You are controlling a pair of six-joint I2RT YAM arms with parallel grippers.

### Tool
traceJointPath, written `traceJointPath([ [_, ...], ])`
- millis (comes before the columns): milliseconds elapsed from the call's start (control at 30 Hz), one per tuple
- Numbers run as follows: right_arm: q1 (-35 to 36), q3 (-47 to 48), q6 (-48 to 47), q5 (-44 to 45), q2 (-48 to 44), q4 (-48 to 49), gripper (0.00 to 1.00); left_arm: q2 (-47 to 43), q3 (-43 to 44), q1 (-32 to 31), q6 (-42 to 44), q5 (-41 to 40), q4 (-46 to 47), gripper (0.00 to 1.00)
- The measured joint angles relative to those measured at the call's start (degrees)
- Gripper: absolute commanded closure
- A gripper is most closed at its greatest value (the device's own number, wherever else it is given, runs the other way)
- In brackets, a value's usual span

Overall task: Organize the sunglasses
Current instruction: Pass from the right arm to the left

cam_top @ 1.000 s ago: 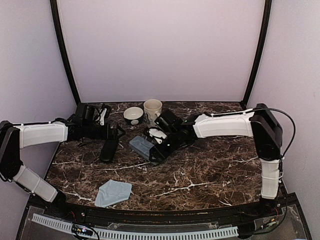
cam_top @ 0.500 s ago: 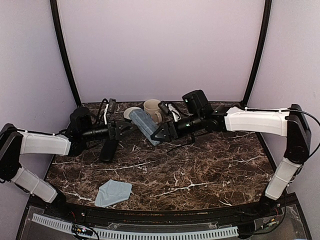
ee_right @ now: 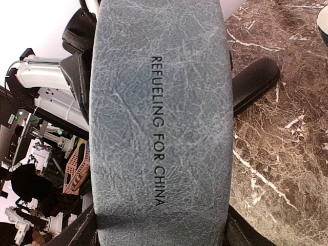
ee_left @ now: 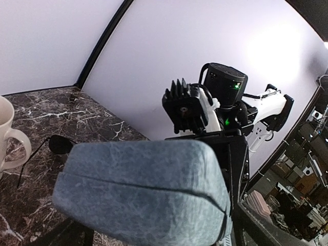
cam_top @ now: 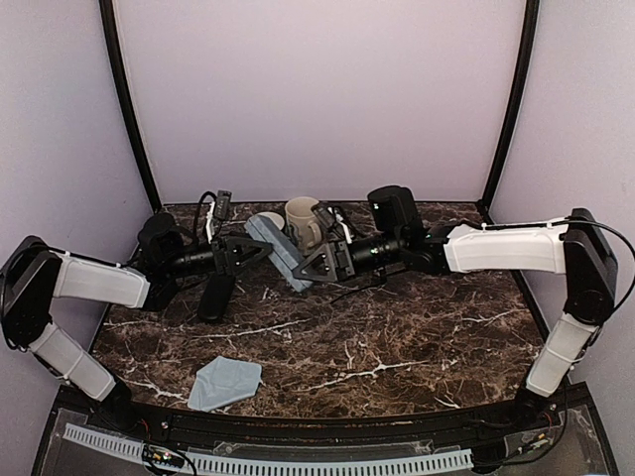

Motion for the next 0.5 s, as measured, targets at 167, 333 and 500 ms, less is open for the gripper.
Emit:
traceJointPath([
  [167, 0.0, -0.3, 2.6, -1.8, 0.0, 3.8, 1.00, 0.7, 0.0, -0.8, -1.4, 2.2, 3.8, 0.11],
  [333, 0.0, -0.5, 4.5, -3.8, 0.0, 6.7, 1.00, 1.3, -0.3, -1.0, -3.3, 3.7, 7.8, 0.15],
  [500, 0.0, -0.8, 5.2, -4.8, 0.0, 8.3, 1.00, 1.9, -0.3, -1.0, -5.4, 4.2, 10.7, 0.15],
])
